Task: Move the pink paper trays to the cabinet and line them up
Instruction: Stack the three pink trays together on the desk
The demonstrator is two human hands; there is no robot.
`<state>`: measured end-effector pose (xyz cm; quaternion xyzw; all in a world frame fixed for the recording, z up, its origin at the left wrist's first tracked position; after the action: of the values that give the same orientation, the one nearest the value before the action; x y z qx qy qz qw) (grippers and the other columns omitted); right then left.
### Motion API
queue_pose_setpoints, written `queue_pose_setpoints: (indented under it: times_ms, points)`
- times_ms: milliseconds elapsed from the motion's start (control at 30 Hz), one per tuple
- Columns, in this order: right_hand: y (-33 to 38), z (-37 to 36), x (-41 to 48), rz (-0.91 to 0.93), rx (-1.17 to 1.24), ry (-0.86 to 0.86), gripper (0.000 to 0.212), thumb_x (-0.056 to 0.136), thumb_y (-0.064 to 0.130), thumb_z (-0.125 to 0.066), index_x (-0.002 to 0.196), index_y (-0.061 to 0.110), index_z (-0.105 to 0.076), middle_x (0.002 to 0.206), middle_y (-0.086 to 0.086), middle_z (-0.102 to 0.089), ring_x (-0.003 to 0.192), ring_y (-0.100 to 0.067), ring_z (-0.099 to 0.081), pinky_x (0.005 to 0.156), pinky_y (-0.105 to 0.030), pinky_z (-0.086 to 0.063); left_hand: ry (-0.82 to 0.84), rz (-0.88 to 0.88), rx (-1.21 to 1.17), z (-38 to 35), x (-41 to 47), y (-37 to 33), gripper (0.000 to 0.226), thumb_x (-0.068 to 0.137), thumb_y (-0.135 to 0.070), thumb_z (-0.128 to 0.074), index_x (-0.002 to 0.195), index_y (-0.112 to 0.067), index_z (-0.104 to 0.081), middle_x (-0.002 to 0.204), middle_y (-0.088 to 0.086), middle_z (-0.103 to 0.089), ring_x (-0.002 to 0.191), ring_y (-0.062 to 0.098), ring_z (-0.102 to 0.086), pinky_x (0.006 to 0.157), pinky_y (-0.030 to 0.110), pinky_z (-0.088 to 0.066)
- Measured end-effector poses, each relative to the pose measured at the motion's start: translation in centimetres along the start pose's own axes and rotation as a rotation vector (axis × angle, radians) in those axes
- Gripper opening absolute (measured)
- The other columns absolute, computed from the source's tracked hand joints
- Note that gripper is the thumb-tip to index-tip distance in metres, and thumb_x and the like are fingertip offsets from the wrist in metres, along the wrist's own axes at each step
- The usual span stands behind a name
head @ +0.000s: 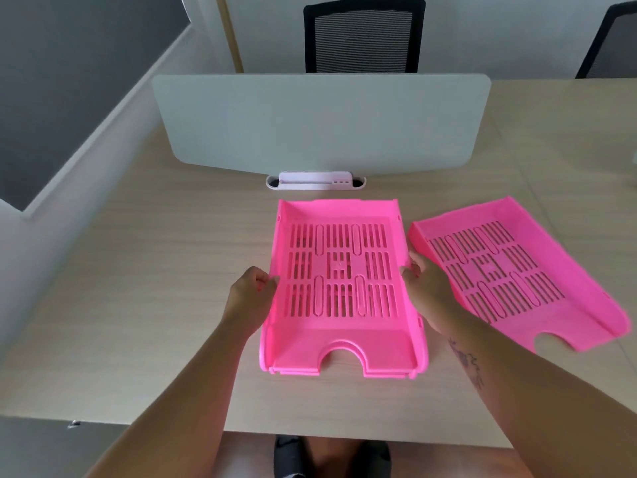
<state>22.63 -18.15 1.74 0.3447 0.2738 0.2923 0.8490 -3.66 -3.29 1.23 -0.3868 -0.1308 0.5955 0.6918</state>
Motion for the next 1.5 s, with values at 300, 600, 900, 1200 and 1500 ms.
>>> queue_pose_setpoints:
  times_ms: [300,600,900,1200,1500]
  points:
    - [-0.7,-0.9,-6.7,-0.434,0.327,0.122,0.062,0.095,0.067,-0.028,0.123,0.019,-0.054,0.099,-0.016,-0.061,0.086,-0.032,-0.063,0.089,-0.061,-0.053,0.255,0.141,-0.383,-1.2,-3.5,3.3,0.053,0.104,-0.052,-0.032,0.113,-0.017,-0.07,0.105,0.007,-0.074,0.099,0.025,-0.068,0.077,0.034,-0.051]
    - [-1.0,-1.4,-6.4,-0.384,0.29,0.037,0.071,0.099,0.062,-0.03,0.091,-0.001,-0.061,0.083,-0.019,-0.06,0.071,-0.028,-0.064,0.079,-0.053,-0.058,0.228,0.241,-0.374,-1.7,-2.8,2.6,0.059,0.099,-0.064,-0.032,0.111,-0.023,-0.072,0.099,0.006,-0.074,0.092,0.025,-0.069,0.071,0.035,-0.054]
    - [-1.4,-1.3,-6.2,-0.492,0.327,0.137,0.066,0.102,0.058,-0.024,0.118,0.004,-0.058,0.086,-0.011,-0.06,0.071,-0.022,-0.06,0.068,-0.038,-0.051,0.282,0.178,-0.352,-1.1,-3.3,3.1,0.063,0.101,-0.061,-0.029,0.108,-0.017,-0.074,0.1,0.012,-0.076,0.096,0.032,-0.072,0.085,0.048,-0.059]
    - [-0.6,-1.1,-6.9,-0.511,0.409,0.137,0.043,0.104,0.054,-0.028,0.114,0.017,-0.047,0.096,-0.008,-0.061,0.081,-0.023,-0.061,0.095,-0.055,-0.046,0.316,0.168,-0.457,-1.8,-3.9,3.5,0.065,0.099,-0.065,-0.029,0.112,-0.019,-0.073,0.102,0.015,-0.078,0.093,0.038,-0.075,0.079,0.06,-0.061]
    - [-2.9,-2.4,-8.9,-0.375,0.226,0.061,0.028,0.104,0.018,-0.04,0.123,0.005,-0.055,0.106,-0.024,-0.067,0.097,-0.037,-0.069,0.081,-0.051,-0.06,0.33,0.231,-0.464,-1.5,-4.8,3.8,0.03,0.102,-0.015,-0.04,0.125,-0.019,-0.06,0.112,0.01,-0.07,0.106,0.035,-0.066,0.089,0.06,-0.057]
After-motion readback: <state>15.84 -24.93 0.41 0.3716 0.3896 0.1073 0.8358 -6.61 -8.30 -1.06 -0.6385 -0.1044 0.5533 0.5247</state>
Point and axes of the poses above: each hand's wrist, its own x-axis towards the middle knuckle, its own z-axis out of the back of the hand, y = z × x, the point moved 1 cm from there along x, towards the middle knuckle
